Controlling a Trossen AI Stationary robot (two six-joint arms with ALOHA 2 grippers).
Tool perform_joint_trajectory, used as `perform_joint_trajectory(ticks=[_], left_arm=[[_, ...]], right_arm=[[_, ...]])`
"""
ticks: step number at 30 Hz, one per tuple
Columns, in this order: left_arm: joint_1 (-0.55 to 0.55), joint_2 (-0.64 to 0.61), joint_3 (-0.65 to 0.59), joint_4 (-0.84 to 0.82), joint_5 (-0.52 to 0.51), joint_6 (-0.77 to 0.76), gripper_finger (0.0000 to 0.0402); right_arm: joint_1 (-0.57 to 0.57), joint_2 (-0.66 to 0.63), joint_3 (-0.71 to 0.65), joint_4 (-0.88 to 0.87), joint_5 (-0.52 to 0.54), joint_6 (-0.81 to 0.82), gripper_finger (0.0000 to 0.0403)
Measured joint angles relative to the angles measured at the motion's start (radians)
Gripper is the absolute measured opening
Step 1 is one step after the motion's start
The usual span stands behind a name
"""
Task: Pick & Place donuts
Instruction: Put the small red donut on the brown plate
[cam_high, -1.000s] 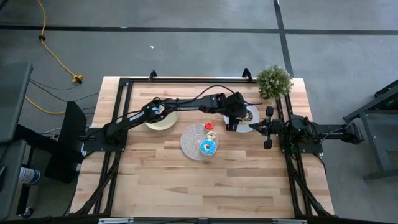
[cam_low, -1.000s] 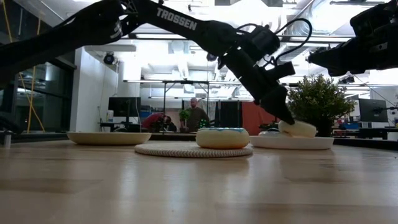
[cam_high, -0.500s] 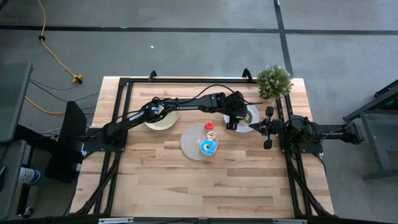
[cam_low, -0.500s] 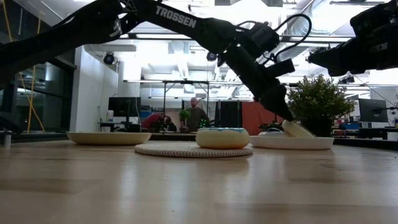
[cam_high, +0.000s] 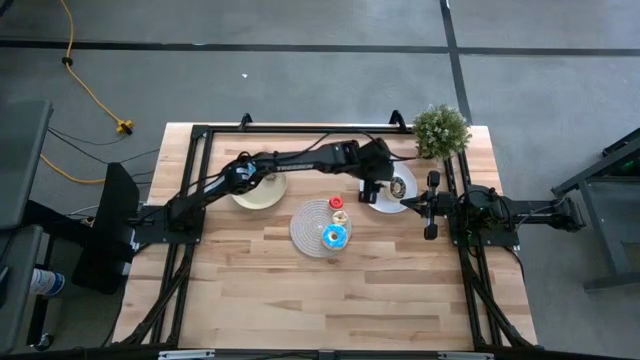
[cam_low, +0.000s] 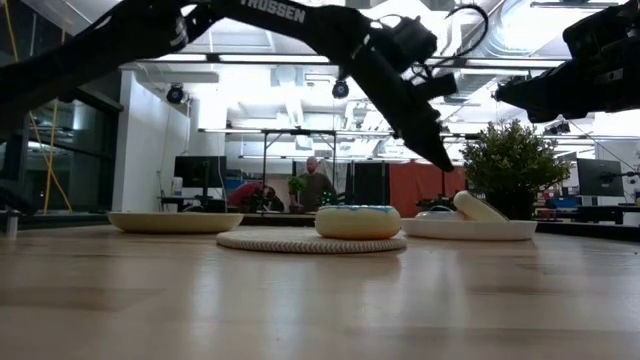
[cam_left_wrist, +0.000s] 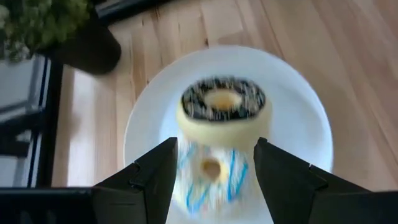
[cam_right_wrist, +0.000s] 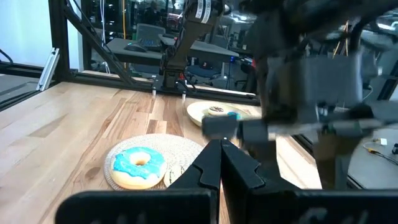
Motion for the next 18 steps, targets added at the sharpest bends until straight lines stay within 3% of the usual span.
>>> perform_joint_trajectory(ticks=[11,18], left_arm=[[0.019,-0.173,0.0,-0.232,0.252,-0.031,0.0202],[0.01,-0.261,0.001,-0.39,0.323,-0.017,0.0202]], right_arm=[[0.0,0.0,0.0,0.0,0.0,0.0,0.0],[0.0,0.0,0.0,0.0,0.0,0.0,0.0]])
